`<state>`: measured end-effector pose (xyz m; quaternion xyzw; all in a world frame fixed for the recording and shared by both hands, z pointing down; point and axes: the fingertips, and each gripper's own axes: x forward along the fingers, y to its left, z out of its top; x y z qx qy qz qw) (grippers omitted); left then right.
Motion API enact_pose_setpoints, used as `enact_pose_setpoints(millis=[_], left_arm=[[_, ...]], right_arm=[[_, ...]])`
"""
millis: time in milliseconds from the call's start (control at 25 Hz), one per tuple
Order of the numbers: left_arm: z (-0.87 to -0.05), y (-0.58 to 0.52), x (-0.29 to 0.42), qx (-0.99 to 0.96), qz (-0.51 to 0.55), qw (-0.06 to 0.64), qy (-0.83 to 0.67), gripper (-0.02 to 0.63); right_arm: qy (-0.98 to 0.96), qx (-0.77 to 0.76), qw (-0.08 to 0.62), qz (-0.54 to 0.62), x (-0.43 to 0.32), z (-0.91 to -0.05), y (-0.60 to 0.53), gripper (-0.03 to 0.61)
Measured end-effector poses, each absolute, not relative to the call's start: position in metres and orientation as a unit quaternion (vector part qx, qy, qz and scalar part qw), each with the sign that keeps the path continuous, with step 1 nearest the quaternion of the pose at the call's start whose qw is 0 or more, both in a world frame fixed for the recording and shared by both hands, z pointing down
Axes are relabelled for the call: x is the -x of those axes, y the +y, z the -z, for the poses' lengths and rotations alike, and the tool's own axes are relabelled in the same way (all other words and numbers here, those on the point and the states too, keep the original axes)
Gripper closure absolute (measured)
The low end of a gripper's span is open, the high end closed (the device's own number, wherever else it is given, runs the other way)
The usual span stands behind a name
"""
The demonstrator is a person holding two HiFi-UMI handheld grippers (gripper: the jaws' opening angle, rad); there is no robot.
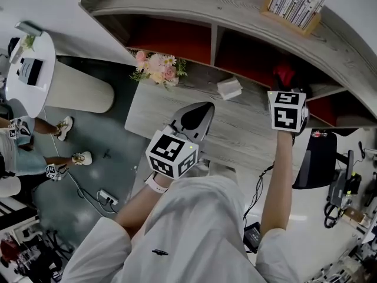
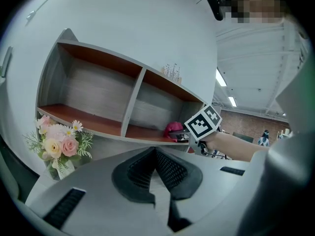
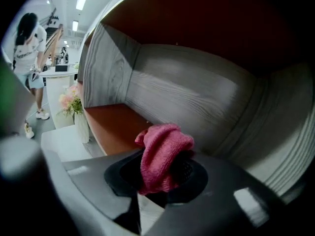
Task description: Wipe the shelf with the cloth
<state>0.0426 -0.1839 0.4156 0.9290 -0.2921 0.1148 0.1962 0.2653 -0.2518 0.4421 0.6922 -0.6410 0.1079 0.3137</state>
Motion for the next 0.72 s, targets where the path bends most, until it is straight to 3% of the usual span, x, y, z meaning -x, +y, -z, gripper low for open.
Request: enact_pose_setpoints(millis=[720], left_arm=[[-0.413,-0.169,-0.030,-0.929,-0.110,0.197,-0.294,0.612]], right_arm=[[-0.563,-0.747,0.301,-0.186,-0.306,-0.446,-0.275,0.484]])
